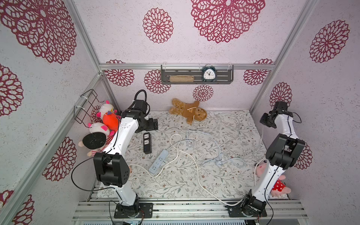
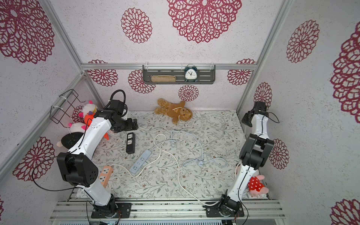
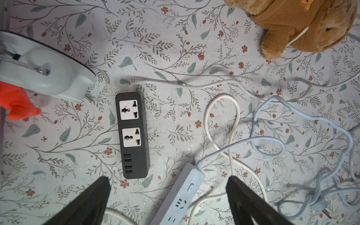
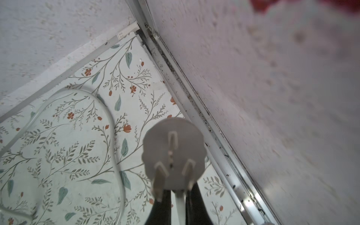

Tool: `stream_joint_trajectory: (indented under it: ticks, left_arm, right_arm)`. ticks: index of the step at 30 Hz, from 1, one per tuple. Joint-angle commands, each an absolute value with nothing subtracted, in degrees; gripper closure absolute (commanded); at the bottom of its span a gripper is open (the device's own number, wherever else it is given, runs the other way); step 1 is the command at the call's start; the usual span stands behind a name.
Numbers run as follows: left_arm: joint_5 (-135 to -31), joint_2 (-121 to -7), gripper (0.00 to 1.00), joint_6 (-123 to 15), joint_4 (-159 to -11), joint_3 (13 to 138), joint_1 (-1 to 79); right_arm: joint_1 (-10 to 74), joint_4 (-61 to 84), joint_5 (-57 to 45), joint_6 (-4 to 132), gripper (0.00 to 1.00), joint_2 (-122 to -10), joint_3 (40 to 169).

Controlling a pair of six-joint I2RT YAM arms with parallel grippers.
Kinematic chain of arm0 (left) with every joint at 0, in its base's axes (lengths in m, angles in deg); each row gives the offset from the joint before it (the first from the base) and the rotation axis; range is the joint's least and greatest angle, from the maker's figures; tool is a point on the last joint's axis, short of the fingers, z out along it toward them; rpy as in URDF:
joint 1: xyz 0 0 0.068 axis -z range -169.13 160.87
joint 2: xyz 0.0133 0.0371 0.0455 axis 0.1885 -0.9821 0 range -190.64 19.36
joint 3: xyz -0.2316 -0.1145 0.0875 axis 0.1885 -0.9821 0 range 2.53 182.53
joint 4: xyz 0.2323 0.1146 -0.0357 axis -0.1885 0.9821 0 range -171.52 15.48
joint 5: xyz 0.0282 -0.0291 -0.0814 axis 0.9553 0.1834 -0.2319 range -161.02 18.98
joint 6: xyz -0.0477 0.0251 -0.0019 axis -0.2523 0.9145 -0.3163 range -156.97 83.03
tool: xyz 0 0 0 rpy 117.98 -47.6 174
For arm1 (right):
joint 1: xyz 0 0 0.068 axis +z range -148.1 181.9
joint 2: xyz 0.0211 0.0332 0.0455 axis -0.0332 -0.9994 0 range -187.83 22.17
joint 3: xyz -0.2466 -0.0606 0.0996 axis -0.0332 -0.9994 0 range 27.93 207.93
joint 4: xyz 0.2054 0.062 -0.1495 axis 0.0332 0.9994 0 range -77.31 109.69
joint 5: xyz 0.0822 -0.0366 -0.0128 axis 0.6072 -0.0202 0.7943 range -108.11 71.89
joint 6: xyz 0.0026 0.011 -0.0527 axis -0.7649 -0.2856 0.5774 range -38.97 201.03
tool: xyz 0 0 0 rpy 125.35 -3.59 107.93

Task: Unwrap the cord wrapped around the power strip
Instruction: Adjust the power cord at the center of the board.

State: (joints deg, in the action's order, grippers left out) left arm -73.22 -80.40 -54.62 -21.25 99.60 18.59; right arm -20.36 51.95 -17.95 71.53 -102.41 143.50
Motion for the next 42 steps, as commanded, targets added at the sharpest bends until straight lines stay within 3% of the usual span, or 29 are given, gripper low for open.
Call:
stream_joint_trajectory:
  ticks: [1, 11, 13, 15, 17, 21, 29, 42]
  left_arm:
    - [-73.2, -78.5, 0.03, -54.99, -21.93, 99.85, 18.98]
    - [-73.23, -78.72, 0.03, -55.15, -22.2, 99.62, 19.85]
    - [-72.0, -78.72, 0.03, -54.23, -21.94, 99.87, 20.27]
    - [-71.85, -78.63, 0.03, -53.93, -21.66, 99.99, 20.36]
    - [-72.03, -78.55, 0.03, -53.85, -21.71, 99.94, 20.36]
    - [-72.73, -78.55, 0.03, -54.0, -22.19, 100.0, 20.44]
    - [-74.05, -79.38, 0.03, -52.87, -23.29, 100.66, 20.53]
    - [-74.28, -78.32, 0.03, -53.29, -23.2, 99.36, 20.51]
  right_arm:
    - [-19.48, 52.31, -15.84, 73.21, 1.0, -105.64, 148.23]
    - [-13.99, 56.64, -14.86, 75.3, 1.0, -112.85, 147.27]
    - [-13.91, 57.25, -14.69, 74.23, 0.91, -111.84, 145.99]
    - [-13.96, 57.06, -15.22, 73.25, 0.7, -108.86, 143.04]
    - [-14.04, 56.6, -16.88, 72.44, 0.54, -105.03, 139.76]
    - [-15.38, 57.28, -23.17, 70.27, 0.42, -96.21, 131.44]
    - [-23.55, 52.14, -27.13, 66.64, 0.46, -80.76, 107.52]
    - [-27.55, 46.94, -25.14, 67.16, 0.51, -85.01, 100.26]
